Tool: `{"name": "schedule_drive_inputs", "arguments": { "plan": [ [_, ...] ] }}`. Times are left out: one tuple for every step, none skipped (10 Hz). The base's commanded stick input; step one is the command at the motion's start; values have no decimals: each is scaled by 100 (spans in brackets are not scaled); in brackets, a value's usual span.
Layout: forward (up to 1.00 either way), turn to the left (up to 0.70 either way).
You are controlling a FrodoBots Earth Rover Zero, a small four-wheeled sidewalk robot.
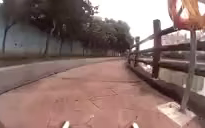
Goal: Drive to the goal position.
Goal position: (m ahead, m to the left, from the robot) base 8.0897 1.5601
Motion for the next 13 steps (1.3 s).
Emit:
{"name": "schedule_drive_inputs", "arguments": {
  "plan": [
    [70, 0],
    [70, 0],
    [70, 0],
    [70, 0],
    [70, 0],
    [70, 0],
    [70, 0],
    [70, 0],
    [70, 0],
    [70, 0],
    [70, 0],
    [70, 0],
    [70, 0]
  ]
}}
